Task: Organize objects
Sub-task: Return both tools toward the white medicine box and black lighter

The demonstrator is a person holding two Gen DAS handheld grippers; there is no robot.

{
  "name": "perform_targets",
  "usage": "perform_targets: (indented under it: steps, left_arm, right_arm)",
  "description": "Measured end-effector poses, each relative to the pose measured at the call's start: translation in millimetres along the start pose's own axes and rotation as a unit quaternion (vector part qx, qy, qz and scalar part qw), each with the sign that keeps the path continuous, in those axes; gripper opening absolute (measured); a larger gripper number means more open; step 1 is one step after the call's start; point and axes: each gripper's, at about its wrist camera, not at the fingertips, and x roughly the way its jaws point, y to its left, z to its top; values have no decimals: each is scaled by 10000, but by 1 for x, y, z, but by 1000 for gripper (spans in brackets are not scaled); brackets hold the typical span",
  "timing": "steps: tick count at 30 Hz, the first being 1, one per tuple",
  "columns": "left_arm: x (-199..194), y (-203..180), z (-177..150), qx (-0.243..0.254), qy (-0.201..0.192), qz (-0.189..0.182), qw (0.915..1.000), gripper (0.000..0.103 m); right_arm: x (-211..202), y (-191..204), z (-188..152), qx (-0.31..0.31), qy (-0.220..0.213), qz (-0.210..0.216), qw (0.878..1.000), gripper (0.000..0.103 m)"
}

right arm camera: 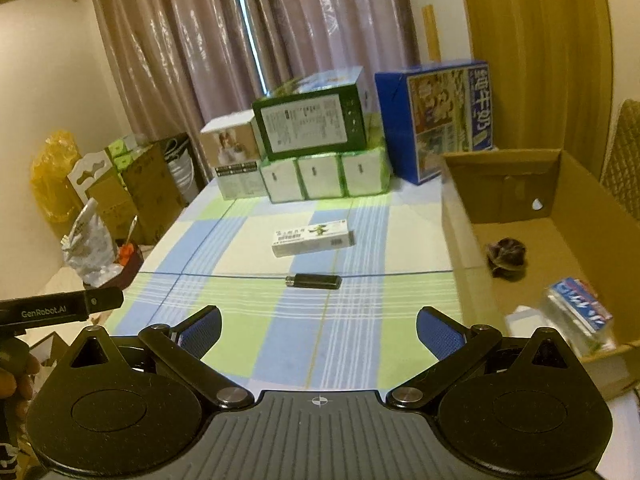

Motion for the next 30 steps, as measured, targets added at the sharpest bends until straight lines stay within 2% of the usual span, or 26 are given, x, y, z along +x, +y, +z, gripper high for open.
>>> perform_targets:
  steps: [10,22,26,30]
  left_arm:
    - [65,-3,7,2,154,-216,9996,102]
    - [153,-4,5,17,230,-41,9997,102]
    - [174,1,5,-9,168,-19,9999,102]
    - [190,8,2,-194,284,-15,9994,102]
  right_arm:
    - [74,-11,2,4,168,-112,9998,101]
    - [165,-9,-10,17,226,-214,9995,101]
    - [195,-4,-12,-4,191,-387,9991,101]
    - [222,-1,-11,94,216,-561,9981,101]
